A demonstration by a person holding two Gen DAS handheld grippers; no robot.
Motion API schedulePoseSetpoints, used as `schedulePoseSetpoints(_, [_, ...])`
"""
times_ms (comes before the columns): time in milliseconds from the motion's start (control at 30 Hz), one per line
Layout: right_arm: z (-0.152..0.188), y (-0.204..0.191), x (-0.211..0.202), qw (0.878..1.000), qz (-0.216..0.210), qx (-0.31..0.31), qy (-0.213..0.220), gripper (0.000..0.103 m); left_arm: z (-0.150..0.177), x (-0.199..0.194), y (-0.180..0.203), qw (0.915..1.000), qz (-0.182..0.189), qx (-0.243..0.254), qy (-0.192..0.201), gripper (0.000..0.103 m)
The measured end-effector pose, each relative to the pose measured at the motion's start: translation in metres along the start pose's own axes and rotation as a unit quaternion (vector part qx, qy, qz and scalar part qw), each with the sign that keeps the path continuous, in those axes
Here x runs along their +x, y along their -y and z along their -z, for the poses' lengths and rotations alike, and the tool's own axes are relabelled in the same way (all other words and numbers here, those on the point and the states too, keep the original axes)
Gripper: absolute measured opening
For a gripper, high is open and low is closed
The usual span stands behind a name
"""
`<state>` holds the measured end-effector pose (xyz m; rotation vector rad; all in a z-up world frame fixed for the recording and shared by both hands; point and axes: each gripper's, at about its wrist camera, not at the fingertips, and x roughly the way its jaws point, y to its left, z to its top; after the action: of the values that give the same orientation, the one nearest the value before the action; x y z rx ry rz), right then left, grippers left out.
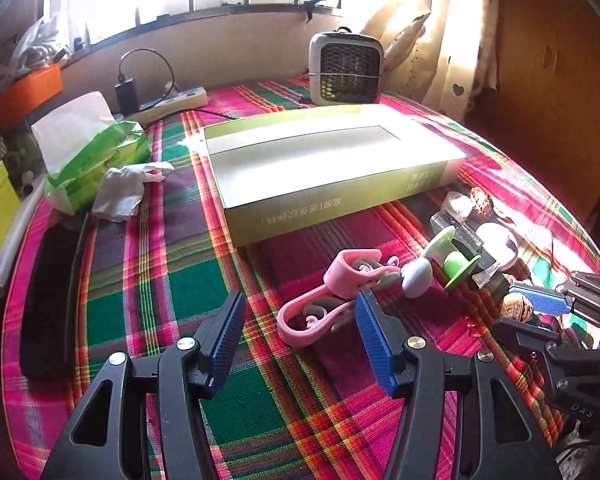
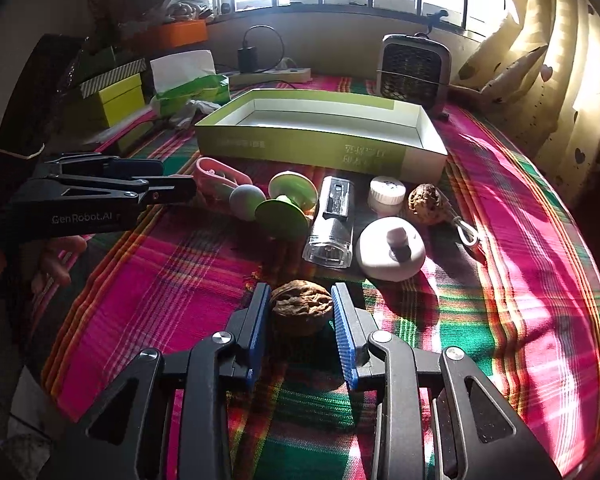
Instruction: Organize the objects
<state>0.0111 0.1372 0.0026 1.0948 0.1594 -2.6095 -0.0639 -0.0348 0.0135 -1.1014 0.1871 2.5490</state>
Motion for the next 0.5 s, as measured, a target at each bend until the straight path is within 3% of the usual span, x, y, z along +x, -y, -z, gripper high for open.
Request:
schedulePoseSetpoints(200, [-0.002, 0.001, 0.002, 1.000, 0.002, 0.002, -0.001, 0.032, -0.004, 0.010, 0.000, 0.9995, 0.022, 0.012, -0.017, 0.056])
schedulePoseSetpoints(500, [-0.005, 0.001, 0.004, 1.000, 0.003, 0.004, -0.001, 0.032, -0.005, 0.019, 0.009, 0.9986, 0.020, 0.035, -0.036, 0.056])
